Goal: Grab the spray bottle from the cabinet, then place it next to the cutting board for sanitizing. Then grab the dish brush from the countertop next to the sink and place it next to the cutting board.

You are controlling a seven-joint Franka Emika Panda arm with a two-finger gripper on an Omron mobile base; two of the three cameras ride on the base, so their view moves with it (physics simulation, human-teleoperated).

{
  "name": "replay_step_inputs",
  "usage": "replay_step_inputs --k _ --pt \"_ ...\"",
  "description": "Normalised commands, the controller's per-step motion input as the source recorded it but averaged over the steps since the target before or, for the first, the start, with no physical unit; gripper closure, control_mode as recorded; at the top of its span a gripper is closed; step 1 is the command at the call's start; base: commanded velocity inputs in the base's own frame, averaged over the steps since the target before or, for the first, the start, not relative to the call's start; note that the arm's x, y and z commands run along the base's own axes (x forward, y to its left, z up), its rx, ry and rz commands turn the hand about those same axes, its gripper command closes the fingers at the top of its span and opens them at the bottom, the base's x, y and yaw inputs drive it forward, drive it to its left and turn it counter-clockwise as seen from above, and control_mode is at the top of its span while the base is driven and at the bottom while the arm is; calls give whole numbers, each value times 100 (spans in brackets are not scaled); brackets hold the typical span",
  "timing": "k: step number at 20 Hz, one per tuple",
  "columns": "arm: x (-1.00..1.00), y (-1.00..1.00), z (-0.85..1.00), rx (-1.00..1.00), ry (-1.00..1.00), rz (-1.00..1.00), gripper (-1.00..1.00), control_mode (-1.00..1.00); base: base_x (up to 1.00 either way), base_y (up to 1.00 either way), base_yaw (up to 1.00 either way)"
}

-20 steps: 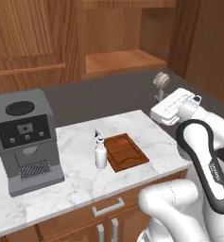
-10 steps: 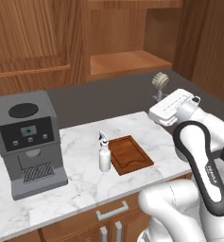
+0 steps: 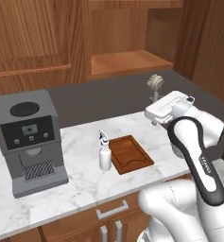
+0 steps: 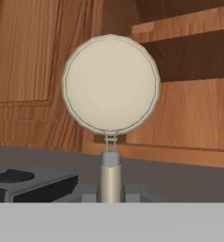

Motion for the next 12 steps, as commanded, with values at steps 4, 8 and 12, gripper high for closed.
replay_step_inputs --k 4,8,12 --pt "98 6 -84 -10 22 -2 100 -100 0 0 0" --pt "69 0 -85 -11 8 -5 100 -100 0 0 0" --pt "51 -1 -67 -9 12 -6 100 -100 0 0 0"
